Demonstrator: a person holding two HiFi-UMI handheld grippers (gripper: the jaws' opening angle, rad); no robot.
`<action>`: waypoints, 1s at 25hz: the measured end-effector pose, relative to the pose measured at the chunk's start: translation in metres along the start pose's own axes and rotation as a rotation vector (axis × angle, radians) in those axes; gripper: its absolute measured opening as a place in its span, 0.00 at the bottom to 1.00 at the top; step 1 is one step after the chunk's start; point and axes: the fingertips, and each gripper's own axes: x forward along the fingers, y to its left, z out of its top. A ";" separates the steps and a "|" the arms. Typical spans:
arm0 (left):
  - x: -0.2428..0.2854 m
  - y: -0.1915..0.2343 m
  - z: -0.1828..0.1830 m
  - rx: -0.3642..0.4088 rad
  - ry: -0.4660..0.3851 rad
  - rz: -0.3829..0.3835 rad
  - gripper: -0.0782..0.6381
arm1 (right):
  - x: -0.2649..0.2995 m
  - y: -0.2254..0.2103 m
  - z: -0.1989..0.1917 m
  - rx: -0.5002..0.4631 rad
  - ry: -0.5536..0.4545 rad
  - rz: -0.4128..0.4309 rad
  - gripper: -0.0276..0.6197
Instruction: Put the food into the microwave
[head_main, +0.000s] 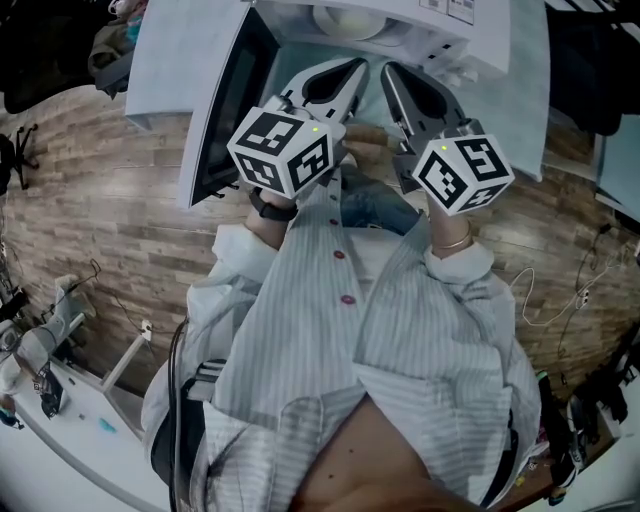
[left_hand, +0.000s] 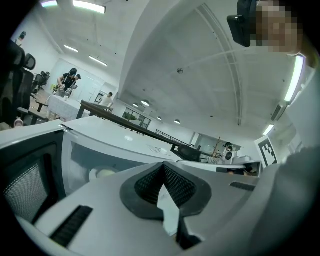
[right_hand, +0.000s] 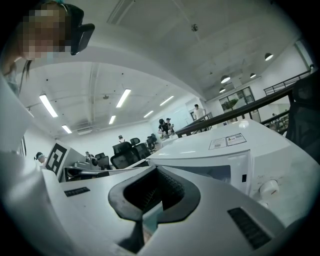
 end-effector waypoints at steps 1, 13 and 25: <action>0.000 0.000 0.001 -0.002 -0.002 -0.004 0.12 | 0.000 0.000 -0.001 -0.002 0.002 -0.001 0.09; -0.004 0.006 0.028 0.091 -0.037 -0.033 0.12 | 0.004 0.002 -0.006 0.008 0.005 0.006 0.09; -0.001 0.008 0.011 0.042 0.028 -0.102 0.12 | 0.000 -0.001 -0.004 0.008 -0.005 -0.016 0.09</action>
